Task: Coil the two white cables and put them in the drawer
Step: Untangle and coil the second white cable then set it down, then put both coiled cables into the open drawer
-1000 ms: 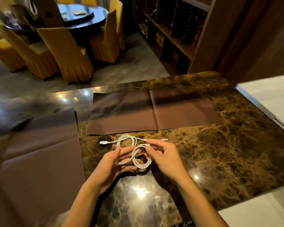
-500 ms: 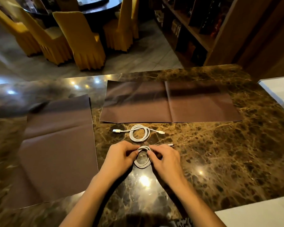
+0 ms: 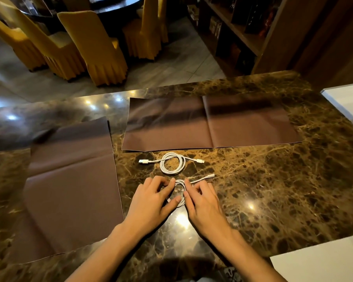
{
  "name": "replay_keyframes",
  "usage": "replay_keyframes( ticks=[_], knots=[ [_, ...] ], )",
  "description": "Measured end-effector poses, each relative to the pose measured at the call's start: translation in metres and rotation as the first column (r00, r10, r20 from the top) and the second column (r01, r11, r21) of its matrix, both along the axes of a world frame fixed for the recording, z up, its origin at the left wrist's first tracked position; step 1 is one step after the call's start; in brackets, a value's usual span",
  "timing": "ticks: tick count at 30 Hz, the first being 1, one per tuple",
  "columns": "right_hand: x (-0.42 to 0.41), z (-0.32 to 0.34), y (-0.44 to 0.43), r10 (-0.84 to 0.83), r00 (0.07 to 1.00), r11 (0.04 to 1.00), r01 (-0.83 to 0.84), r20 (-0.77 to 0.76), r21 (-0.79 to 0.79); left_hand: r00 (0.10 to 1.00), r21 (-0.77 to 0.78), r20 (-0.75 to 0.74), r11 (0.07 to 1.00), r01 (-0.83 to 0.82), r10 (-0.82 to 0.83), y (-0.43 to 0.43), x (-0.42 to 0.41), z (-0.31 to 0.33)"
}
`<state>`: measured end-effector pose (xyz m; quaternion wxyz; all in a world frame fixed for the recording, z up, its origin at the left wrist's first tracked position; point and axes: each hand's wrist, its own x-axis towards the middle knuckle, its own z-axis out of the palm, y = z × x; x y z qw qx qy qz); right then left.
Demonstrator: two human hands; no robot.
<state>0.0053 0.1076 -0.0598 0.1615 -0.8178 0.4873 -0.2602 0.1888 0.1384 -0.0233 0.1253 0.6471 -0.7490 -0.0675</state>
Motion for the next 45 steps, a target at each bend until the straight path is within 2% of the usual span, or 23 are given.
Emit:
replay_keyframes(
  ticks=[4, 9, 12, 15, 18, 24, 31, 38, 45],
  knots=[
    [-0.003, -0.001, 0.003, -0.013, 0.994, 0.999, 0.01, -0.106, -0.031, 0.996, -0.017, 0.089, 1.0, 0.026, -0.025, 0.002, 0.005, -0.003],
    [-0.001, 0.005, 0.004, -0.052, 0.994, 0.998, 0.055, -0.094, 0.029, 0.987, 0.022, 0.158, 1.0, -0.003, 0.0, 0.006, -0.002, 0.001],
    [0.001, 0.009, 0.003, -0.098, 0.995, 0.991, 0.098, -0.012, 0.09, 0.994, 0.097, 0.105, 0.995, -0.031, 0.021, 0.006, -0.003, 0.006],
    [0.003, 0.018, -0.001, -0.127, 0.991, 0.975, 0.117, 0.046, 0.189, 0.995, 0.204, -0.079, 0.978, -0.039, 0.056, -0.004, 0.005, 0.015],
    [0.003, 0.027, -0.006, -0.14, 0.988, 0.968, 0.121, 0.07, 0.221, 0.979, 0.188, -0.197, 0.982, -0.022, 0.059, -0.025, 0.015, 0.029],
    [0.004, 0.039, -0.019, -0.219, 0.969, 0.962, 0.196, 0.11, 0.19, 0.985, 0.088, -0.166, 0.996, -0.033, 0.047, -0.075, 0.037, 0.047],
    [0.017, 0.052, -0.016, -0.281, 0.96, 0.93, 0.267, 0.018, 0.253, 0.997, 0.156, -0.062, 0.987, 0.044, -0.035, -0.128, 0.041, 0.03],
    [0.027, 0.056, -0.014, -0.408, 0.913, 0.854, 0.385, -0.008, 0.351, 0.993, 0.15, -0.094, 0.985, 0.086, -0.072, -0.147, 0.041, 0.011],
    [0.033, 0.052, -0.015, -0.473, 0.878, 0.82, 0.411, 0.068, 0.399, 0.979, 0.162, -0.107, 0.968, 0.19, -0.174, -0.151, 0.04, 0.012]
  ],
)
